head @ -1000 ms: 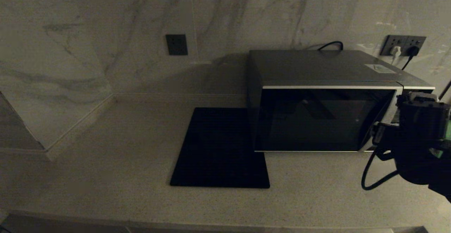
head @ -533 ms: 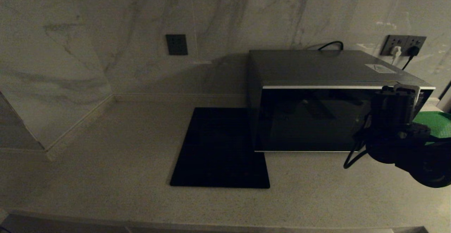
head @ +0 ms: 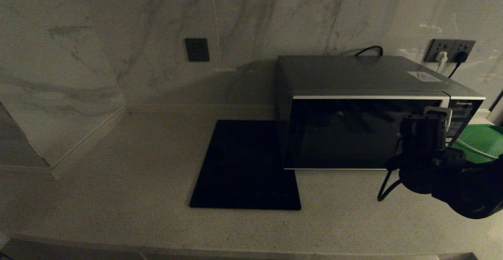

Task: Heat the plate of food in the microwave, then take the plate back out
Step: Open the microwave oven

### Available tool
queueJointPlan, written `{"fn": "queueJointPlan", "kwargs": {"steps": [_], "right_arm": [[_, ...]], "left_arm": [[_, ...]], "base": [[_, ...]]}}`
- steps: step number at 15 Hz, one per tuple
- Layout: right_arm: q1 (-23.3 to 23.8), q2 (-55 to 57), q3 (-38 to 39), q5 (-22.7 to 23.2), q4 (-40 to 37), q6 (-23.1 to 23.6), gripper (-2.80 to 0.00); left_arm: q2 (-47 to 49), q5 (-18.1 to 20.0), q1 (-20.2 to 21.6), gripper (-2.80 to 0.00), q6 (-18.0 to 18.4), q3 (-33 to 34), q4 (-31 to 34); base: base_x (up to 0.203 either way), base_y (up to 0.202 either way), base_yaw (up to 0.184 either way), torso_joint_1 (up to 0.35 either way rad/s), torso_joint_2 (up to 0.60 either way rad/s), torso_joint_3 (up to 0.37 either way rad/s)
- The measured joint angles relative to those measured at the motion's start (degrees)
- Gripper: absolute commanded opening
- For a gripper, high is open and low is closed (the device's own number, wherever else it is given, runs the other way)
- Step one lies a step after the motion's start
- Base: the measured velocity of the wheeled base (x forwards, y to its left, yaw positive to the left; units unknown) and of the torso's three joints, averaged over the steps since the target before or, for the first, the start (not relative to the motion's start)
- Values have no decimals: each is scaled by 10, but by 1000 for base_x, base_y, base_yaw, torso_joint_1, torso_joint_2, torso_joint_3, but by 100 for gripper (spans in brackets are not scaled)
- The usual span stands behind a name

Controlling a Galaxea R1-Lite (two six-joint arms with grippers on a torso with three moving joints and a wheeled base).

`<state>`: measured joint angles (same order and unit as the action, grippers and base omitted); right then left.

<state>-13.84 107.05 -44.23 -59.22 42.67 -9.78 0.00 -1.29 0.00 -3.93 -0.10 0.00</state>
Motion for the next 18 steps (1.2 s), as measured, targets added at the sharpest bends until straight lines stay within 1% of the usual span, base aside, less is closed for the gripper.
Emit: {"fn": "queueJointPlan", "kwargs": {"steps": [4,13,14,18], "right_arm": [[0,20,-31,1,-1,1,-280],[8,22,-37,-3,-1,7,-280],[8,22,-37,-3,-1,7,0],[10,25,-38,-2,-1,7,0]], "left_arm": [[0,0,0,-280,0,0,0],[0,0,0,-280,0,0,0],[0,0,0,-280,0,0,0],[0,0,0,-280,0,0,0]], "base": [[0,0,0,0,0,0],[0,0,0,0,0,0],[0,0,0,0,0,0],[0,0,0,0,0,0]]}}
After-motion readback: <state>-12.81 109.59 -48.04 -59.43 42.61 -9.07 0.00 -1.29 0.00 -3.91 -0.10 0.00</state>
